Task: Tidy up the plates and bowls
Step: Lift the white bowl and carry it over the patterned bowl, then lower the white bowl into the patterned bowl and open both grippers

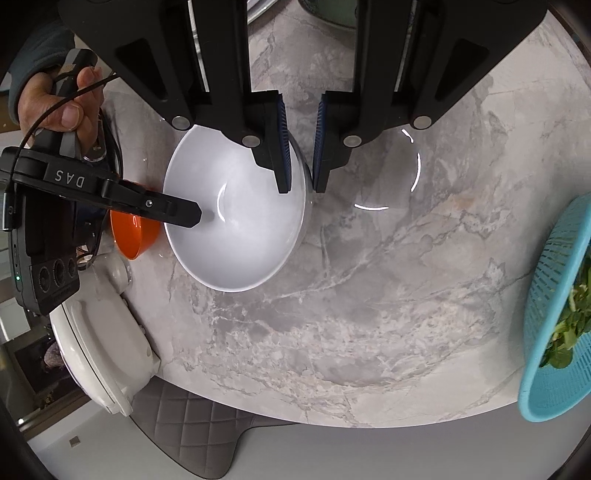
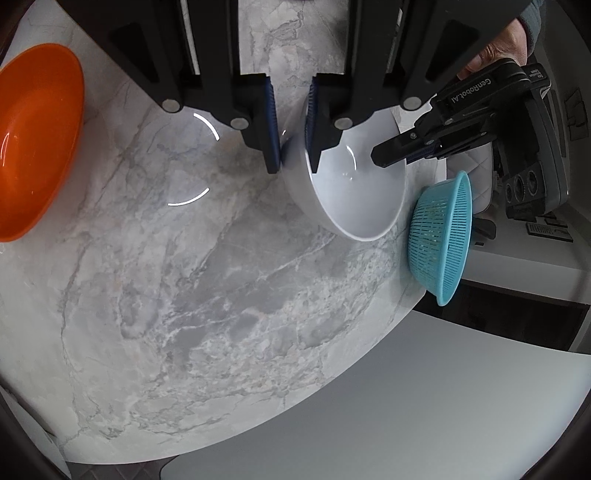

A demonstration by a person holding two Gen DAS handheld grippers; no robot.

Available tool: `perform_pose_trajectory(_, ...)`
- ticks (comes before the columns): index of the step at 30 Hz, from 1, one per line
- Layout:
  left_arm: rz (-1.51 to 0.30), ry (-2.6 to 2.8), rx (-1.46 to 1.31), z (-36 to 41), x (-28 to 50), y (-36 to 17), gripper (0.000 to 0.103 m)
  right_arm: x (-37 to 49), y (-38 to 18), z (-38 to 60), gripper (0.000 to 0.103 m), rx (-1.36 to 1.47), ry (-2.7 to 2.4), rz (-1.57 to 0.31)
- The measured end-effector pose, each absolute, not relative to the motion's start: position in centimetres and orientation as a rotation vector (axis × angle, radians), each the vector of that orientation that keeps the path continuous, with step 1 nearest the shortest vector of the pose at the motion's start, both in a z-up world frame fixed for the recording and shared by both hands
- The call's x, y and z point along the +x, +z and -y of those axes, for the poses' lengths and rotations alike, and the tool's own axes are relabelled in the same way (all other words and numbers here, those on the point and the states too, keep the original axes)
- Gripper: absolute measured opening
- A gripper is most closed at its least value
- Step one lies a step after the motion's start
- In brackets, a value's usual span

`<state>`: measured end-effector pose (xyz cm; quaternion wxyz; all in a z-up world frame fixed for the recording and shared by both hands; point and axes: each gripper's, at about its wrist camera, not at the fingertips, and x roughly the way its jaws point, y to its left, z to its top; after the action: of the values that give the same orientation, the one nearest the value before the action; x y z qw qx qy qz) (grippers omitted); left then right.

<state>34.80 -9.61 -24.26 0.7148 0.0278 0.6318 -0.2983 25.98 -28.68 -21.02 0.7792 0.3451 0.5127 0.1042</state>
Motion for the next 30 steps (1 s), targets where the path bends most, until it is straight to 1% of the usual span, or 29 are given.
perform_pose_trajectory(8,-1.358,-0.587,-0.008,2.0,30.7,-20.1,0.010,24.0,-18.3,23.3,0.016,0.679,0.333,-1.110)
perform_pose_trajectory(14,-1.356,-0.511,-0.065,-4.8,26.3,-19.0,0.010,22.2,-17.8,17.9,0.016,0.624,0.422,-1.141)
perform_pose_trajectory(22,-1.397,-0.437,-0.137,-11.5,20.5,-20.9,0.010,19.7,-19.5,11.6,0.016,0.550,0.491,-1.220)
perform_pose_trajectory(30,-1.446,-0.418,-0.140,-13.0,17.7,-23.8,0.010,18.9,-22.0,9.4,0.016,0.501,0.473,-1.290)
